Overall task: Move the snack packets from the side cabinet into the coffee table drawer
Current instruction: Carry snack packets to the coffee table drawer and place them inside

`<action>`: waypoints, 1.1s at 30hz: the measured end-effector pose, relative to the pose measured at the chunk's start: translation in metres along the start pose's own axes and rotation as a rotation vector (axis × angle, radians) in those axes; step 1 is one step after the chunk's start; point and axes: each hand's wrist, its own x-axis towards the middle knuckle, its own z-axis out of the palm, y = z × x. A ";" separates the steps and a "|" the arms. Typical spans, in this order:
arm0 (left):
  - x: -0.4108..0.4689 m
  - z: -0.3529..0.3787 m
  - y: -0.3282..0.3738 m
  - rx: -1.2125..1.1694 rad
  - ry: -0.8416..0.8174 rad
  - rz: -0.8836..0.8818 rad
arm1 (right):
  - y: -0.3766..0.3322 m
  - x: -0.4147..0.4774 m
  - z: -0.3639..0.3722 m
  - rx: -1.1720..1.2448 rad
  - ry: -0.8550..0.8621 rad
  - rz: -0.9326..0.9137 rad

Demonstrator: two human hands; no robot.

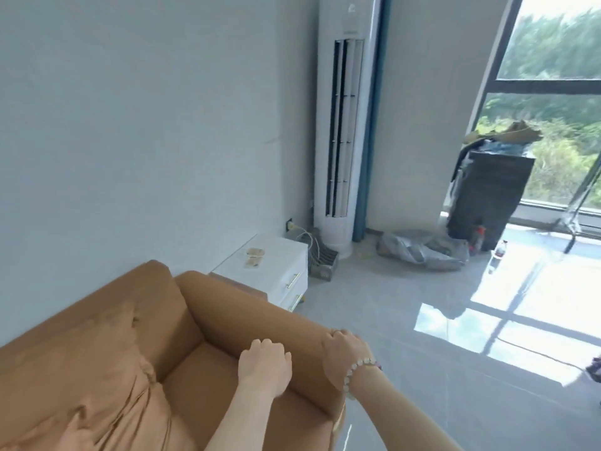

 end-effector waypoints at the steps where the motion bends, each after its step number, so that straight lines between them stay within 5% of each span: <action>1: 0.016 -0.003 0.007 0.009 -0.001 0.027 | 0.010 0.007 -0.002 -0.006 -0.023 0.023; 18: 0.205 -0.035 0.129 0.143 -0.025 0.322 | 0.194 0.067 -0.032 0.043 0.095 0.456; 33: 0.407 -0.038 0.289 0.135 -0.162 0.198 | 0.397 0.268 -0.045 0.021 0.098 0.229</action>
